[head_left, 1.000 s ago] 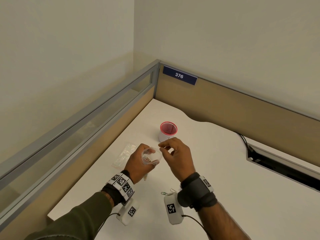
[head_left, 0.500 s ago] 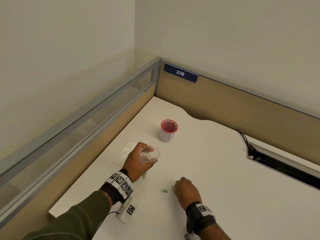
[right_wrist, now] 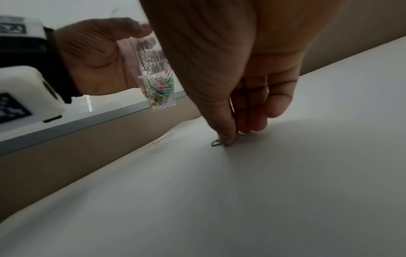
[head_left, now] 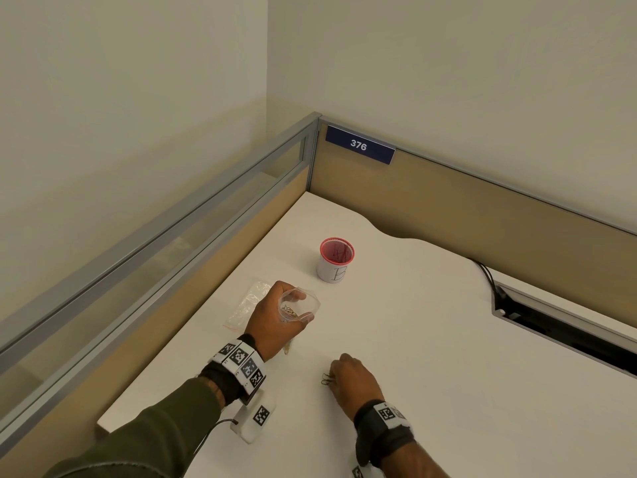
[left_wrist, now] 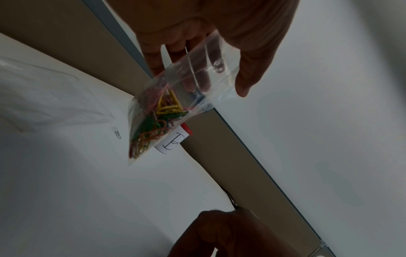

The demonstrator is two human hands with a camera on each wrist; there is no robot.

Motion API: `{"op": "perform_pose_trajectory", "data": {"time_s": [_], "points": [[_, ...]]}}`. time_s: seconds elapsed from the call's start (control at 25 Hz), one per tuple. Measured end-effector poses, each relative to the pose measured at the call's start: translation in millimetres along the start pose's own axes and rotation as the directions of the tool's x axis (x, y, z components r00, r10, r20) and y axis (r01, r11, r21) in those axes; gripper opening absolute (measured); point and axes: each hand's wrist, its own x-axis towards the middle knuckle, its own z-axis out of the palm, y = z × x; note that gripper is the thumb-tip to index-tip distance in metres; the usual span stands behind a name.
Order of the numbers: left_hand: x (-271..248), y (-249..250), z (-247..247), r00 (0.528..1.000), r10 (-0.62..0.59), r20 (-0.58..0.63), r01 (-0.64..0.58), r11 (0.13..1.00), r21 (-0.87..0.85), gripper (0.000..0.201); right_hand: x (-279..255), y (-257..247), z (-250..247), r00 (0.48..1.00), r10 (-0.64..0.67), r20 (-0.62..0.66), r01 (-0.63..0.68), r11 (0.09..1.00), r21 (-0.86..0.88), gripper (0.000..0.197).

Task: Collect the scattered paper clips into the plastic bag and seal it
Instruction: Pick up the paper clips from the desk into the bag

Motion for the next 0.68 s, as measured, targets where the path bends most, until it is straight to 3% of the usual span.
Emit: {"op": "perform_pose_trajectory", "data": {"time_s": [0.12,0.24,0.56,0.68], "points": [[-2,-2,2,1.0,-0.003,0.007,0.003,1.0,-0.004,0.039,7,-1,-8,0.997,0.063,0.047,-0.065,0.997,0.052,0.003],[-3,-1,2,1.0,-0.006,0.011,0.006,1.0,0.004,0.039,14,-2,-19,0.989,0.091,0.117,-0.101,0.992,0.076,0.01],[1,-1,-4,1.0,0.01,-0.019,-0.01,1.0,0.002,0.039,21,4,-22,0.992,0.098,0.081,-0.101,0.994,0.038,0.007],[1,-1,-2,1.0,0.009,-0.006,-0.009,1.0,0.003,0.039,18,6,-33,0.996,0.094,0.004,-0.093,0.986,0.136,0.007]]}}
